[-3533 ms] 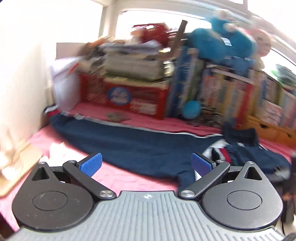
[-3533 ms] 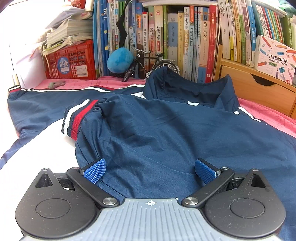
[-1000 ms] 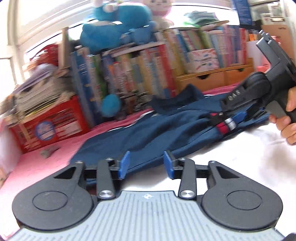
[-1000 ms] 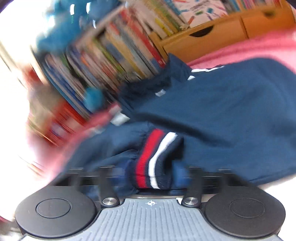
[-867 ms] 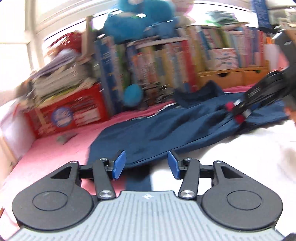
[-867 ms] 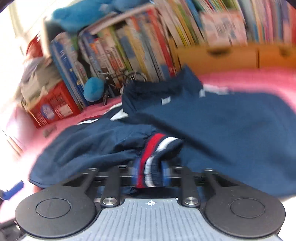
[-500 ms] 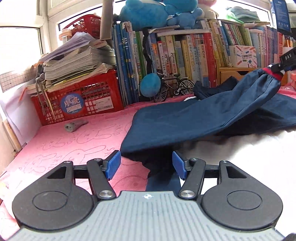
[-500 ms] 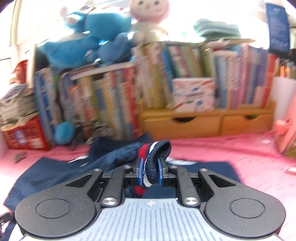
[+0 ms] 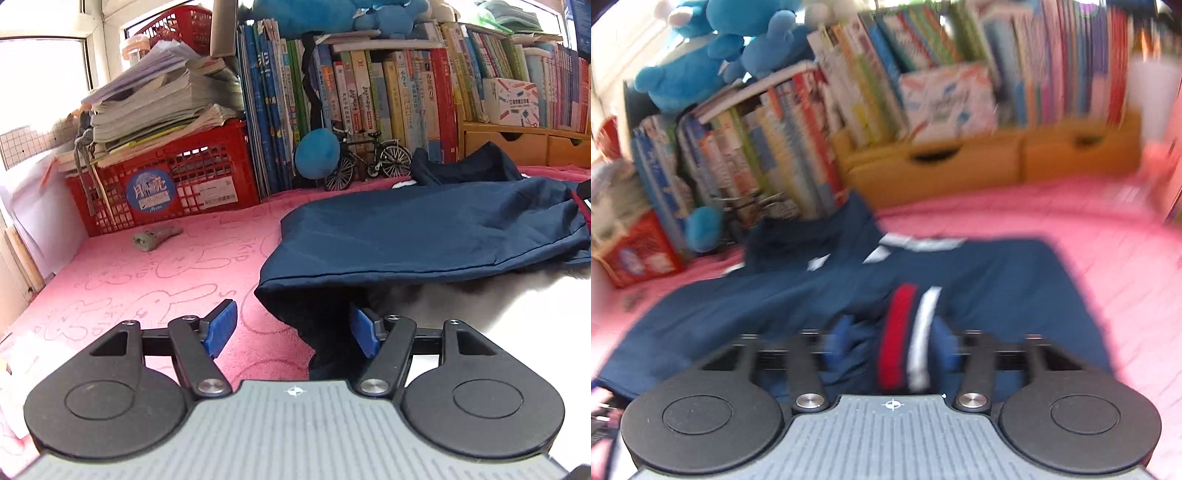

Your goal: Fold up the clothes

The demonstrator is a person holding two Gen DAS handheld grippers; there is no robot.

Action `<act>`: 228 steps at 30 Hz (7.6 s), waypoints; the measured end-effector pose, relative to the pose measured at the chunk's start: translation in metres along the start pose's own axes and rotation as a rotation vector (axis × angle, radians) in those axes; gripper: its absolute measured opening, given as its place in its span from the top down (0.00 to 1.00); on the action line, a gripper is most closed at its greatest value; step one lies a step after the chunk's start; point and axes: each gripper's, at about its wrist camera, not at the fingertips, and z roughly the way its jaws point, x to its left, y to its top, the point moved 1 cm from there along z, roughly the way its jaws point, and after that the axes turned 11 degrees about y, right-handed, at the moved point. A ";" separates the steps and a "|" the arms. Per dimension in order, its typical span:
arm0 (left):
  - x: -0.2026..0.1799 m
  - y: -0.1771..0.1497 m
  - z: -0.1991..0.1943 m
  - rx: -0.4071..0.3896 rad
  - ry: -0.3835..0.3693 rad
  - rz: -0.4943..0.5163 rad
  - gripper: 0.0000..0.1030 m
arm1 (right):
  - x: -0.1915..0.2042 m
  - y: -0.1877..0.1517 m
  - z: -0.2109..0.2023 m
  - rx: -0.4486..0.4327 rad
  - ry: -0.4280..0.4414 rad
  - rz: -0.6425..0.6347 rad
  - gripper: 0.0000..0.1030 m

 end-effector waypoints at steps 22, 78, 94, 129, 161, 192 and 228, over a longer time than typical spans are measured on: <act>0.001 -0.002 0.019 0.088 0.038 0.056 0.25 | 0.042 -0.029 0.016 -0.083 -0.500 -0.533 0.45; 0.001 0.089 0.150 0.166 -0.172 -0.115 0.65 | 0.299 -0.131 0.083 0.175 0.312 -0.753 0.74; -0.023 0.010 0.011 0.052 -0.058 0.213 0.51 | 0.098 -0.019 0.009 -0.004 0.078 -0.395 0.22; -0.055 0.036 0.049 0.176 -0.077 -0.058 0.00 | 0.057 -0.030 0.059 0.071 -0.101 -0.456 0.03; -0.084 0.099 0.024 -0.036 -0.508 0.004 0.12 | 0.047 0.004 0.030 0.008 0.196 -0.543 0.00; -0.115 0.064 0.055 0.108 -0.439 0.122 0.00 | 0.010 -0.009 0.058 0.148 0.073 -0.519 0.00; -0.189 0.110 0.063 0.056 -0.317 0.179 0.02 | 0.008 -0.009 0.059 0.156 0.080 -0.509 0.00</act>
